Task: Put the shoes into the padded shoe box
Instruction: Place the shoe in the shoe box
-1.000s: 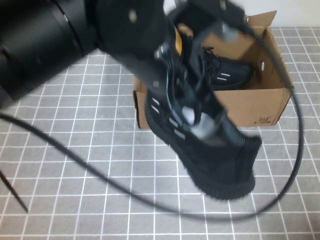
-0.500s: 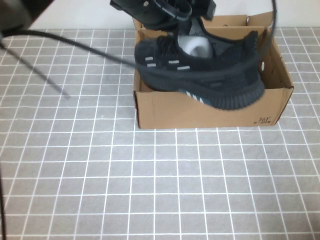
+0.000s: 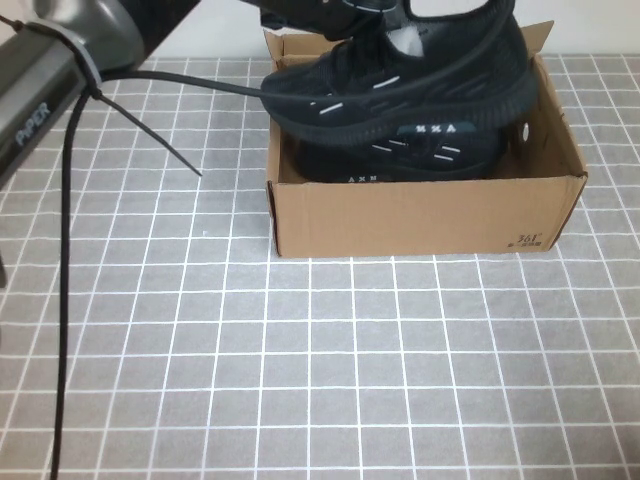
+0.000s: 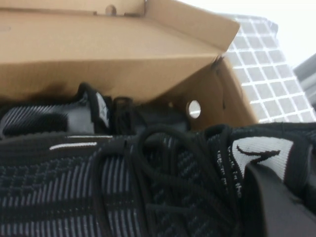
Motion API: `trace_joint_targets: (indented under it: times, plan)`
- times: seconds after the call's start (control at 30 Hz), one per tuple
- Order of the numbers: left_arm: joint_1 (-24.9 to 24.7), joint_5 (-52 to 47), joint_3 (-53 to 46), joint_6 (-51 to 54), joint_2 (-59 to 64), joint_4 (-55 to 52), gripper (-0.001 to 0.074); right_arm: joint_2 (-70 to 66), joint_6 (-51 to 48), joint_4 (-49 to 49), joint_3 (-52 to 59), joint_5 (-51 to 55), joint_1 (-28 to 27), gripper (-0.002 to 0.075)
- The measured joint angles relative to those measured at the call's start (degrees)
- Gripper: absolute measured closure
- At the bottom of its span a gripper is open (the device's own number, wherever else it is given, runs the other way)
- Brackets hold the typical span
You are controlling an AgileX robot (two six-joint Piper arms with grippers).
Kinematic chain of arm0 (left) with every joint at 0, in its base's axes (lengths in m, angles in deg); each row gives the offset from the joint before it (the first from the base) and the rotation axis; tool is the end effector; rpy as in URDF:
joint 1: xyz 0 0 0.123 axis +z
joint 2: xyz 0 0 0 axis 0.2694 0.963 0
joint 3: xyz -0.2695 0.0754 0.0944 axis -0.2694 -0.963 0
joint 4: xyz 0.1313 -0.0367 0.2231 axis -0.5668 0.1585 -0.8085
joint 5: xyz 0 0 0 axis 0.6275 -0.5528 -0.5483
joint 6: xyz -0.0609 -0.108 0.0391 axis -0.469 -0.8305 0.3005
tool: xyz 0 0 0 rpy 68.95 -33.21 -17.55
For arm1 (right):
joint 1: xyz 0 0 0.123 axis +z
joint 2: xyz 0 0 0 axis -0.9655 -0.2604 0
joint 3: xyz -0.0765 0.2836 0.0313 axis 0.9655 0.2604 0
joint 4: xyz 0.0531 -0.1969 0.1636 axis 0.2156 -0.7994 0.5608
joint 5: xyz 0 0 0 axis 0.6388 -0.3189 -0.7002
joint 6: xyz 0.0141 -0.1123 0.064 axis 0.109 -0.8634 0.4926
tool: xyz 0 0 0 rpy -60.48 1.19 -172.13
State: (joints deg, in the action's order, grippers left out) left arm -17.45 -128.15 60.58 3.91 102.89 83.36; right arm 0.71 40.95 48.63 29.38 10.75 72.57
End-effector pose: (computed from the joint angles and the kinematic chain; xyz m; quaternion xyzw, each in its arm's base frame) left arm 0.4182 -0.2999 0.3805 0.0928 0.8665 -0.3082 0.3816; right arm 0.0894 -0.0103 0.1666 0.0131 0.7836 -0.0476 0.6193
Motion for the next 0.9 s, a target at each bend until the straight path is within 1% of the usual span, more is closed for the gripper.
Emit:
trace_joint_targets:
  times: [0.1,0.43,0.7,0.9]
  plan:
    - [0.0,1.5,0.1,-0.4,0.7,0.7,0.0735,0.0,0.0,0.0,0.0,0.0,0.0,0.0731]
    - [0.0,1.8,0.1,-0.4,2.1,1.2,0.0735,0.0,0.0,0.0,0.0,0.0,0.0,0.0731]
    - [0.0,2.4,0.1,-0.2,4.1,4.8,0.0735,0.0,0.0,0.0,0.0,0.0,0.0,0.0731]
    - [-0.8,3.0,0.1,0.5,5.1,5.2,0.0735,0.0,0.0,0.0,0.0,0.0,0.0,0.0731]
